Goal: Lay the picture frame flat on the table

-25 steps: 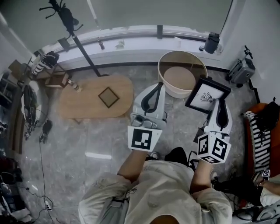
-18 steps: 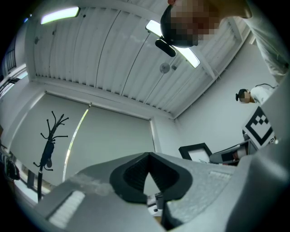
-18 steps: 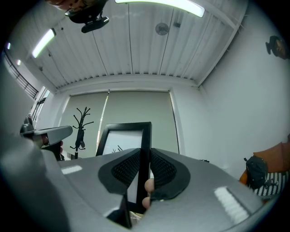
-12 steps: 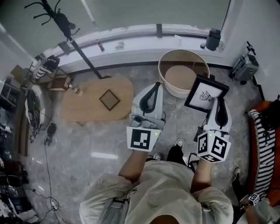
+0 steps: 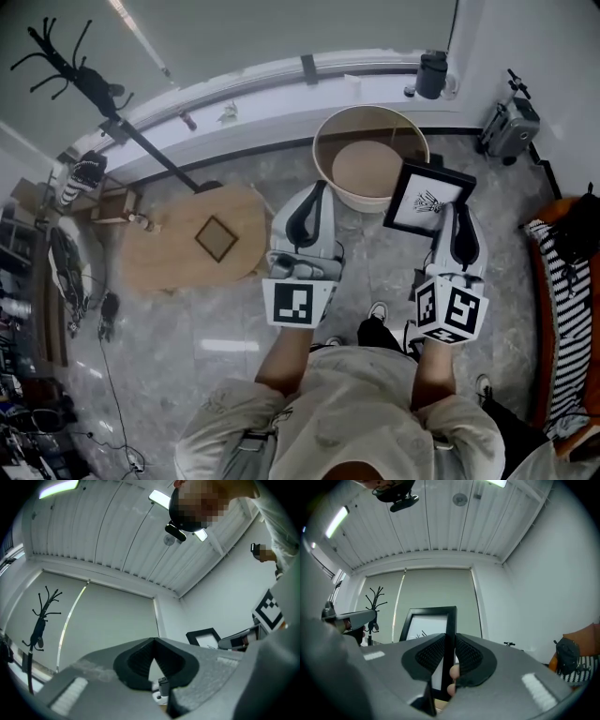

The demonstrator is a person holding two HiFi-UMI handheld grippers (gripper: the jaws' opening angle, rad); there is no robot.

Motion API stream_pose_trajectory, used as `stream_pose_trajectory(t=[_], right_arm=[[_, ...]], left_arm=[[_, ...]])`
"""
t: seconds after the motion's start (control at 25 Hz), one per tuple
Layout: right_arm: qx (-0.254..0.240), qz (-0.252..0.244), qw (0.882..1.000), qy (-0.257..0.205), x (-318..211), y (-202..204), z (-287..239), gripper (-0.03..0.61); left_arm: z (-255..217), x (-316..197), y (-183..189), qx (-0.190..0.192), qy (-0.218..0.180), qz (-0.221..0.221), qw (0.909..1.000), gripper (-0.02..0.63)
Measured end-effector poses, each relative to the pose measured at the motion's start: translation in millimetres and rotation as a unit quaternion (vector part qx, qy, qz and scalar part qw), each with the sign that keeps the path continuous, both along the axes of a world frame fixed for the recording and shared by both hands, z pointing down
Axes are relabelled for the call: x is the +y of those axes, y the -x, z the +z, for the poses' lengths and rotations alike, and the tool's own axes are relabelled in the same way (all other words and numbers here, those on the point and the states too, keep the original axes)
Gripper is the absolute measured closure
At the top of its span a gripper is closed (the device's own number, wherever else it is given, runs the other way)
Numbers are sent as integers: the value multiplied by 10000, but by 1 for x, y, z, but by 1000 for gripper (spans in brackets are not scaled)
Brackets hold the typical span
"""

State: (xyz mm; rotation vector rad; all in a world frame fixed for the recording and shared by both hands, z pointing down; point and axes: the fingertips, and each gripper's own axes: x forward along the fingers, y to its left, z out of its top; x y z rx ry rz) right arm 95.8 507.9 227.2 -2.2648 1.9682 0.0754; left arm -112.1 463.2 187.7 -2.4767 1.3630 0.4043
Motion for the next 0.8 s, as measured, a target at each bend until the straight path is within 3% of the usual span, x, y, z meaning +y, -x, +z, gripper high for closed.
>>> stream_pose_trajectory(t=[0.8], right_arm=[[-265, 220, 9994, 25, -83, -132, 5, 508]], left_arm=[[-6, -88, -138, -159, -2, 256, 9995, 611]])
